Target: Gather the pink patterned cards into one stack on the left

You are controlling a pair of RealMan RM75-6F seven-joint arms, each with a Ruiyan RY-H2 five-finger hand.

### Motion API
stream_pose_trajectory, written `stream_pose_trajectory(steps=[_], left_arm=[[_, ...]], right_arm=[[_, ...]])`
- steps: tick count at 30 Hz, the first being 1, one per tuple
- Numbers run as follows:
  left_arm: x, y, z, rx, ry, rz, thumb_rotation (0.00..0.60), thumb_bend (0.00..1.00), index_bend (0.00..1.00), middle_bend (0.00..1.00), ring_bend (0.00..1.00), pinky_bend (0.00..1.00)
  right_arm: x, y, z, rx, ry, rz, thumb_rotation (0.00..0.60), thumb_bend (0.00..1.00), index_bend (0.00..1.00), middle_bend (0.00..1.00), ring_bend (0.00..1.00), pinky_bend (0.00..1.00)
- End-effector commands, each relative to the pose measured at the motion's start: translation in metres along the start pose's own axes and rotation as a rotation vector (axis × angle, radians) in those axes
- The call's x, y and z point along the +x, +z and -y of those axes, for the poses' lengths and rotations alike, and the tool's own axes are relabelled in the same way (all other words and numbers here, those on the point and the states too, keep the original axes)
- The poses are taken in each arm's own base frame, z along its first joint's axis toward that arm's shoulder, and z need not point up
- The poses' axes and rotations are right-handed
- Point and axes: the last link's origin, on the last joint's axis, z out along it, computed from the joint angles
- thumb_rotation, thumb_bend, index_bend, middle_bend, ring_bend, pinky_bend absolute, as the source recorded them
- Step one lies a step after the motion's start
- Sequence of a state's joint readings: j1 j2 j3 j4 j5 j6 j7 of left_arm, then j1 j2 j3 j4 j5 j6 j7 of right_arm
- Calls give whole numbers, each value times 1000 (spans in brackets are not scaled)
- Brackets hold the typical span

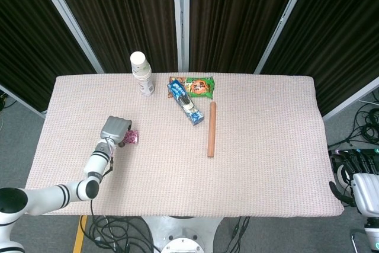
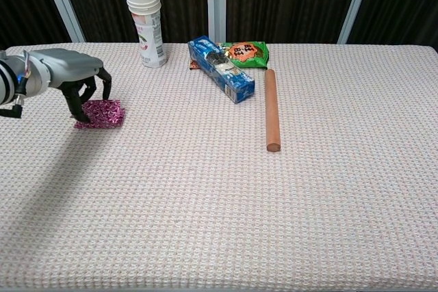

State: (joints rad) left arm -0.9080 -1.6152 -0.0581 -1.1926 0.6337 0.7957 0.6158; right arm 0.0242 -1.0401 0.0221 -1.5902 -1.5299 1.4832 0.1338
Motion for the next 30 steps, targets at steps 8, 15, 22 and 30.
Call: stream_pose_trajectory(steps=[8,15,22,30], left_arm=[[-12,10,11,14,-40,35,600,225,477,805,729,905],[-7,14,9,11,-104,49,600,225,470,804,729,905],[-6,18,6,13,-100,59,600,225,466,804,729,905],[-8,19,6,21,-78,60,600,225,452,803,729,904]], right_arm=[[1,0,0,-9,-5,0,581,239,190,143,46,27],[0,1,1,-11,-8,3,580,236,189,144,46,27],[1,0,-1,-18,-9,1,579,238,188,144,46,28],[1,0,-2,-20,-8,1,584,236,187,144,46,27]])
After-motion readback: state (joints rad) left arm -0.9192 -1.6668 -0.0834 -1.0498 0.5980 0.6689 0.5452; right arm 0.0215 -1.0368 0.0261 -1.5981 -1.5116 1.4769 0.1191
